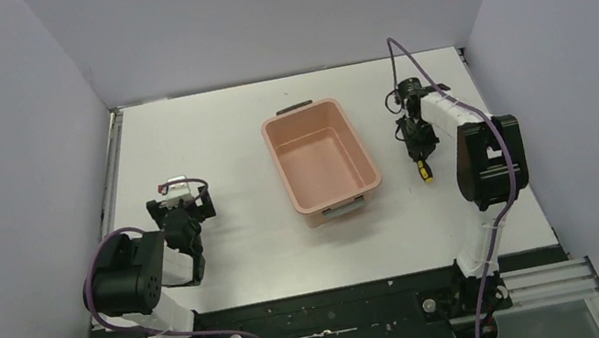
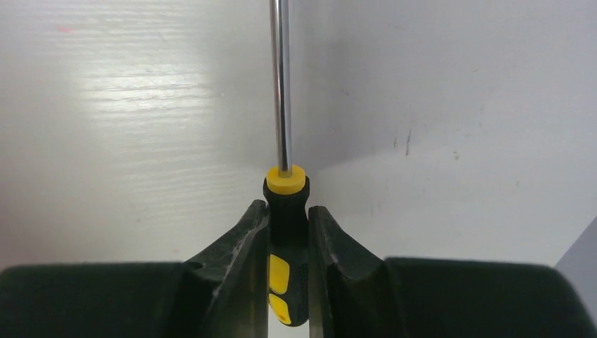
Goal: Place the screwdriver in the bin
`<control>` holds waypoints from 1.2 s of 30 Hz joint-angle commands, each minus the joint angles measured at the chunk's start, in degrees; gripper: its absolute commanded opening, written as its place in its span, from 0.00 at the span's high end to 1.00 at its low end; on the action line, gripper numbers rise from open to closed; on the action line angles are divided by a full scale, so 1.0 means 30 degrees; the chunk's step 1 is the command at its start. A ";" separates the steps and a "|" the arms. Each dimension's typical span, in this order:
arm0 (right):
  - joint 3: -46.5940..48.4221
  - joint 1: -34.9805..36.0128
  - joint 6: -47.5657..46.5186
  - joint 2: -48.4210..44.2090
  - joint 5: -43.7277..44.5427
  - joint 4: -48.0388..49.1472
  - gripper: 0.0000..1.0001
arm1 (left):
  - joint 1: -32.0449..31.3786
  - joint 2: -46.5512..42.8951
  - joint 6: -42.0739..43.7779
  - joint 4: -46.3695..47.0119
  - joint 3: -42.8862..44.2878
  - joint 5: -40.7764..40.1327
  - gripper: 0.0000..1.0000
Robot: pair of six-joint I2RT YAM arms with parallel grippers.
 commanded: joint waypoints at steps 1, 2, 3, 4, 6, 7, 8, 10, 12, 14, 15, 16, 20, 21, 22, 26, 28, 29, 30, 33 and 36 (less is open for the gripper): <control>0.4701 -0.0032 0.0475 -0.1002 -0.0900 -0.4091 1.00 | 0.0155 -0.0074 -0.0034 0.0541 0.0508 0.0304 0.03; 0.5774 -0.0032 0.0796 -0.1062 -0.1122 -0.5132 1.00 | 0.0151 -0.0067 -0.0036 0.0525 0.0508 0.0319 0.03; 0.6900 0.0002 0.1177 -0.1085 -0.1285 -0.6138 1.00 | 0.0132 -0.0066 -0.0055 0.0523 0.0508 0.0321 0.03; 0.7924 0.0010 0.1587 -0.1084 -0.1335 -0.7095 1.00 | 0.0137 -0.0073 -0.0061 0.0526 0.0508 0.0322 0.03; 0.9903 0.0159 0.2608 -0.1219 -0.1293 -0.8303 1.00 | 0.0131 -0.0074 -0.0056 0.0506 0.0508 0.0329 0.03; 1.0724 0.0352 0.3231 -0.1335 -0.1362 -0.8596 1.00 | 0.0148 -0.0049 -0.0050 0.0495 0.0508 0.0345 0.03; 1.1482 0.0639 0.3821 -0.1437 -0.1539 -0.8753 1.00 | 0.0139 -0.0071 -0.0042 0.0494 0.0508 0.0350 0.03; 1.2752 0.1556 0.4833 -0.1578 -0.2385 -0.8850 1.00 | 0.0168 -0.0099 -0.0061 0.0484 0.0508 0.0351 0.03; 1.3906 0.3072 0.5616 -0.1456 -0.2747 -0.8584 1.00 | 0.0157 -0.0102 -0.0061 0.0469 0.0521 0.0359 0.03; 1.4669 0.4777 0.6539 -0.1213 -0.3231 -0.7885 1.00 | 0.0162 -0.0089 -0.0061 0.0468 0.0537 0.0374 0.03; 1.4930 0.5712 0.6831 -0.1092 -0.3483 -0.7394 1.00 | 0.0168 -0.0087 -0.0039 0.0465 0.0523 0.0380 0.03; 1.5029 0.6587 0.7106 -0.0931 -0.3595 -0.6937 1.00 | 0.0167 -0.0101 -0.0059 0.0457 0.0536 0.0399 0.03; 1.5407 0.9364 0.7689 0.0048 -0.3238 -0.6249 1.00 | 0.0186 -0.0097 -0.0047 0.0435 0.0538 0.0415 0.03; 1.5301 0.9738 0.7788 0.0237 -0.2971 -0.6255 1.00 | 0.0184 -0.0103 -0.0045 0.0435 0.0538 0.0418 0.03; 1.5035 1.0197 0.7863 0.0396 -0.2670 -0.6230 1.00 | 0.0177 -0.0100 -0.0045 0.0449 0.0538 0.0418 0.03; 1.2033 1.1157 0.8270 0.0445 -0.2505 -0.4894 1.00 | 0.0174 -0.0074 -0.0060 0.0471 0.0538 0.0434 0.03; 1.0129 1.1435 0.8472 0.0383 -0.2550 -0.4012 1.00 | 0.0189 -0.0082 -0.0057 0.0450 0.0553 0.0439 0.03; 0.9243 1.1495 0.8604 0.0396 -0.2548 -0.3566 1.00 | 0.0196 -0.0071 -0.0061 0.0441 0.0551 0.0461 0.03; 0.8440 1.1547 0.8708 0.0434 -0.2566 -0.3129 1.00 | 0.0207 -0.0074 -0.0061 0.0454 0.0539 0.0464 0.03; 0.6360 1.1549 0.9003 0.0730 -0.2118 -0.1637 1.00 | 0.0230 -0.0074 -0.0060 0.0439 0.0567 0.0496 0.03; 0.5010 1.1531 0.9178 0.1351 -0.1127 -0.0378 1.00 | 0.0233 -0.0073 -0.0060 0.0439 0.0560 0.0498 0.03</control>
